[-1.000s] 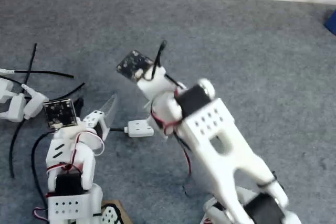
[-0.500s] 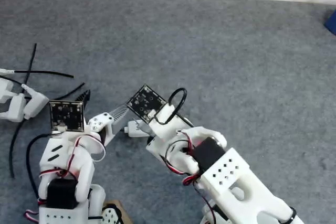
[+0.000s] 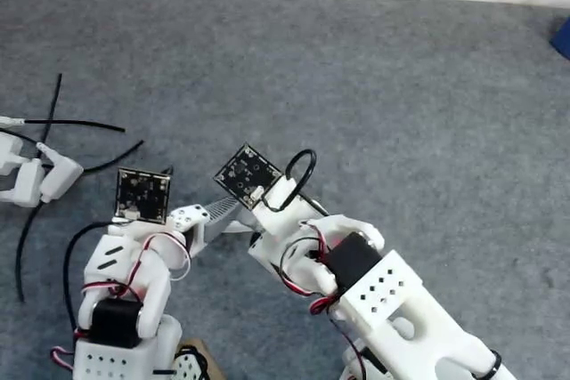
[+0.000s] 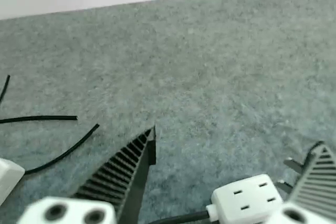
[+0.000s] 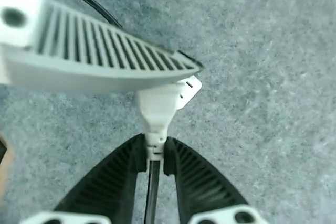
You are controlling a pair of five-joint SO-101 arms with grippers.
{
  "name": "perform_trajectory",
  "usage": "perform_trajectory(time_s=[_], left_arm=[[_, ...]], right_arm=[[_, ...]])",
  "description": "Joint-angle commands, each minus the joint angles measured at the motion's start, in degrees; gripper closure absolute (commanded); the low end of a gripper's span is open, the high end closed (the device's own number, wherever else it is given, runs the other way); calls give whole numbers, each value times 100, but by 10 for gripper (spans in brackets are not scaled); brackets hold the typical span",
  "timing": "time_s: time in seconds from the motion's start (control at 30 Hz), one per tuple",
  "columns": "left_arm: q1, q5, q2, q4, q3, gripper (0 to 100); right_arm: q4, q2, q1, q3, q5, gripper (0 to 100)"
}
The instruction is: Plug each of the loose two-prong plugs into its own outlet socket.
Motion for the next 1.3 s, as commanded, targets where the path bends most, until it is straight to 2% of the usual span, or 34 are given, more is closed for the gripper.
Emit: perform_trajectory(time_s=[0.0,0.23,1.0,1.27], left_arm=[[48,-53,4,-141,154,582],[48,-53,4,-141,198,583],[127,-53,4,-141,444,583],[-567,-26,4,-695,400,648]], right_arm=[[268,-198,-22,-734,-26,991],[804,-189,321,-1578,141,991],[840,-171,479,-1604,114,991],[945,804,532,-1657,97,991]])
